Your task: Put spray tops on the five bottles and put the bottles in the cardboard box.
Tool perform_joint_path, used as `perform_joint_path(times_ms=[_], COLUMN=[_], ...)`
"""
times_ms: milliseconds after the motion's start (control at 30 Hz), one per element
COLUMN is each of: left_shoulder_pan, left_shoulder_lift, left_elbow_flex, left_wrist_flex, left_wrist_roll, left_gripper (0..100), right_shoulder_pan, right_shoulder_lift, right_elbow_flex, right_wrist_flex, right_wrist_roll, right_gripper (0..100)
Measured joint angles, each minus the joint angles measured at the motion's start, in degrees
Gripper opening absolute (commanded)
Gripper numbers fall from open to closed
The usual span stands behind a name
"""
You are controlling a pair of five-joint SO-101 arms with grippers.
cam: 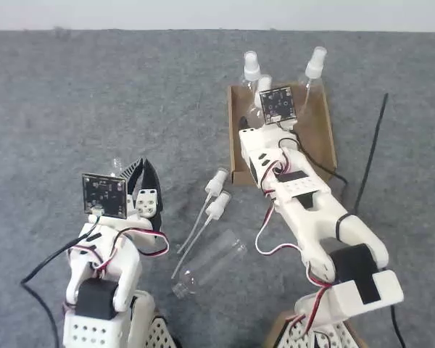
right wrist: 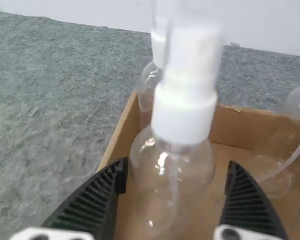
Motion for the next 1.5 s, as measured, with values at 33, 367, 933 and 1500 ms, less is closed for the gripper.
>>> perform_joint_path(times_ms=[33,367,933,1500], left_shoulder_pan=[0.0,0.0,0.0,-4.2], left_shoulder_lift=[0.0,0.0,0.0,0.1], left_elbow_flex=[0.0,0.0,0.0,-2.0], left_wrist_flex=[0.0,0.0,0.0,2.1], left_wrist_roll=[0.0,0.0,0.0,-0.1], left_gripper=[1,1,1,1], right_shoulder_pan=[-0.1,-0.4,-0.4,-12.9], right_shoulder_lift=[0.0,0.0,-8.4,-28.9], right_elbow_flex=[0.0,-2.3,-14.6,-20.2], right_wrist_flex=[0.0,4.6,22.5,74.0], right_wrist_roll=[0.0,0.0,0.0,0.0], right_gripper=[25.0,36.3,37.4,37.3])
